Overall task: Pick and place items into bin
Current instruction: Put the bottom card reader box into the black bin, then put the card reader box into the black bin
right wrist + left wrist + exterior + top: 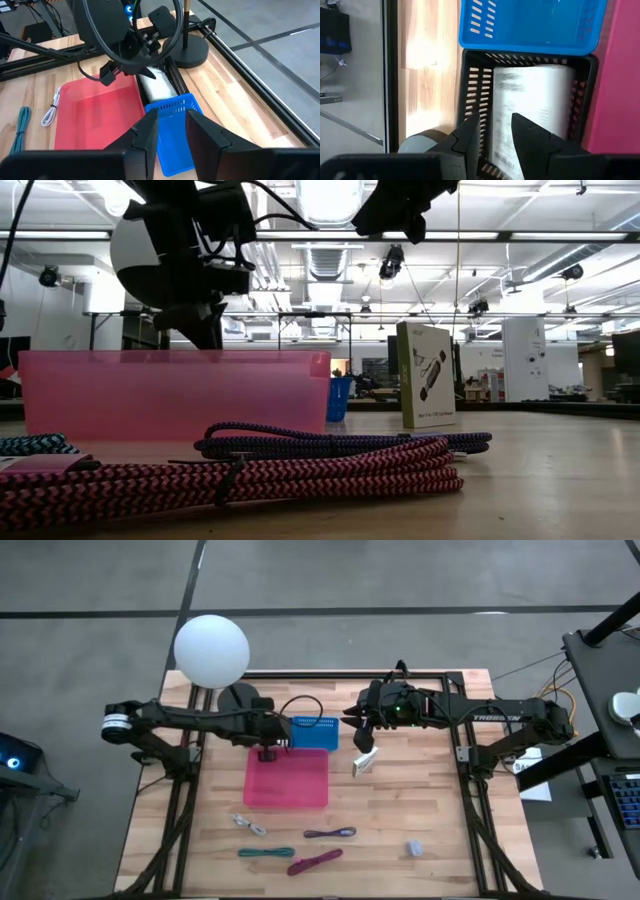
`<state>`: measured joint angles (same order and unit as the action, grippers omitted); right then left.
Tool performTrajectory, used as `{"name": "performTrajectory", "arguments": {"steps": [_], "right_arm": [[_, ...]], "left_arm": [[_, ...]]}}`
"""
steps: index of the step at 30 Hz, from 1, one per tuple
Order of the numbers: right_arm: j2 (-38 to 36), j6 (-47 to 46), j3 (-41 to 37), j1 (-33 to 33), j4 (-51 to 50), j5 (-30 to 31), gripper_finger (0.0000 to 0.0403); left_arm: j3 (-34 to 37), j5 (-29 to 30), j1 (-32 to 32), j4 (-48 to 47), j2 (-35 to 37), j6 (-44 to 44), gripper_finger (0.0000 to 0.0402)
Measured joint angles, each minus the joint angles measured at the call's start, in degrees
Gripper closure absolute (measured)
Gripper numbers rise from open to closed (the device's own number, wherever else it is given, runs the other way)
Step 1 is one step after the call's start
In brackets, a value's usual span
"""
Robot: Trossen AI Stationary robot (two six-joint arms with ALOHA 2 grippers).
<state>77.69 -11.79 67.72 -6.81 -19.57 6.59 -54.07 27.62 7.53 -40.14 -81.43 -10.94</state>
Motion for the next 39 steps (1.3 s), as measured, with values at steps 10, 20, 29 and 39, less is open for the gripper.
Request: {"name": "performTrajectory", "arguments": {"steps": [10,20,29,39], "right_arm": [[0.0,-0.09,-0.02,0.0,0.0,0.0,0.0325],[0.0,-0.09,0.09,0.0,-0.02,-0.11,0.0318],[-0.02,7.17,0.09,0.04,-2.82,-2.4,0.0299],[-0.07,15.21,1.44,0.17,-15.51,-3.87,0.0238]], "left_arm": [[-4.18,0.0,0.0,0.02,0.92,0.02,0.0305],[-11.61,-0.07,0.0,0.25,1.01,4.19,0.0305],[-13.6,-8.89,0.47,3.67,2.91,10.97,0.0305],[-12.69,-15.66,0.52,9.23,6.37,13.81,0.0305]]}}
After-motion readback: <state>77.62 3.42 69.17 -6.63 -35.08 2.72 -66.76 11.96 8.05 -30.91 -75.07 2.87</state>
